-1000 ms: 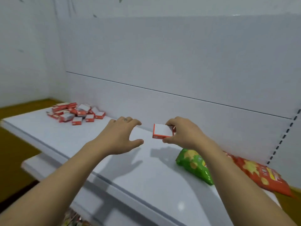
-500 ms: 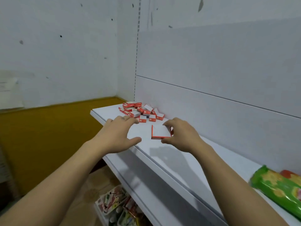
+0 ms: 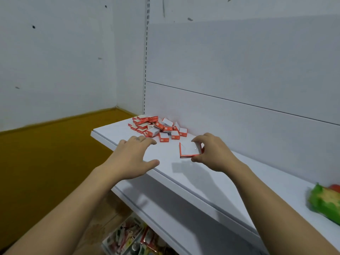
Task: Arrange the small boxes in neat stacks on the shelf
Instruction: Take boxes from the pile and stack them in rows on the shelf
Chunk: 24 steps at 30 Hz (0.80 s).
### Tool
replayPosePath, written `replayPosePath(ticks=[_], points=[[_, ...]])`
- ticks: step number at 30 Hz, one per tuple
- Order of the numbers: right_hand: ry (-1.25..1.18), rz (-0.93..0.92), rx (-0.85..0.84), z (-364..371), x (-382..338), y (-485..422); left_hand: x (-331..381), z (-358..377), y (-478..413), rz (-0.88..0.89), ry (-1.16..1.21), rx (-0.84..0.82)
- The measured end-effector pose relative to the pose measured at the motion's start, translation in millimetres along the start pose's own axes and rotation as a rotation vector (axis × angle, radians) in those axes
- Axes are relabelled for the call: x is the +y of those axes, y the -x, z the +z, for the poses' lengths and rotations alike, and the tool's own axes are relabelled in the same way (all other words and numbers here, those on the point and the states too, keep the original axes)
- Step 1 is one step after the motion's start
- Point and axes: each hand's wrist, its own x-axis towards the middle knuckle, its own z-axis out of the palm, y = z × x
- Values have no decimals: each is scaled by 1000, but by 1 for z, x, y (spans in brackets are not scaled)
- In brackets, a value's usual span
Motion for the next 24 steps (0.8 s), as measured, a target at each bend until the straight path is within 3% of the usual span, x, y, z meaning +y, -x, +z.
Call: replayPosePath(ticks=[16, 24], points=[[-38, 170, 89, 5, 131, -105, 52, 62, -190, 248, 28, -20], [-18, 333, 130, 4, 180, -111, 98, 93, -262, 469, 76, -78]])
